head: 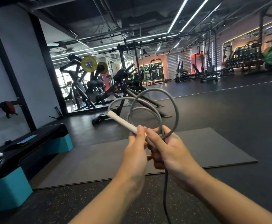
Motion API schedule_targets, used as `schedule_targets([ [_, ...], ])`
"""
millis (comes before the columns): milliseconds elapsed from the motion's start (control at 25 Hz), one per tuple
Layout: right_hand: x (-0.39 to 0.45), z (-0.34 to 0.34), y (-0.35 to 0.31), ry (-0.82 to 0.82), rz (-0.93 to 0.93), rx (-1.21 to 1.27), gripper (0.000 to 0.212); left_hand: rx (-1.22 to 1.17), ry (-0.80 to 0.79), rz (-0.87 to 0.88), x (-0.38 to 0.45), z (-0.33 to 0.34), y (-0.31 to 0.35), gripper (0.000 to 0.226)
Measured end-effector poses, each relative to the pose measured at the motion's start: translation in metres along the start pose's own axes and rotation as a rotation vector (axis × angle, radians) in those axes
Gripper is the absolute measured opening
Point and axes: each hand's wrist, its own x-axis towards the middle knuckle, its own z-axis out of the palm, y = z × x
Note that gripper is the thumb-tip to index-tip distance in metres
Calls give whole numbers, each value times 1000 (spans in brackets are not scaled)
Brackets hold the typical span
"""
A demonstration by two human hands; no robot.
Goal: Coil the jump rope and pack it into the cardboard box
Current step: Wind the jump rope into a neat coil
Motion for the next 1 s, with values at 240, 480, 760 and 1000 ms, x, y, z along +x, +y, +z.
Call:
schedule_targets([
  [240,6,-40,-21,-116,95,-368,17,647,208,658,2,-47,71,72],
  [480,4,-37,-36,-226,11,-711,4,1702,-515,572,25,10,100,57],
  [760,11,-51,-38,-191,-59,-749,33,1367,-638,147,35,4,80,54],
  [1000,15,-52,-41,-251,-136,-764,60,1187,-711,126,26,-2,68,55],
])
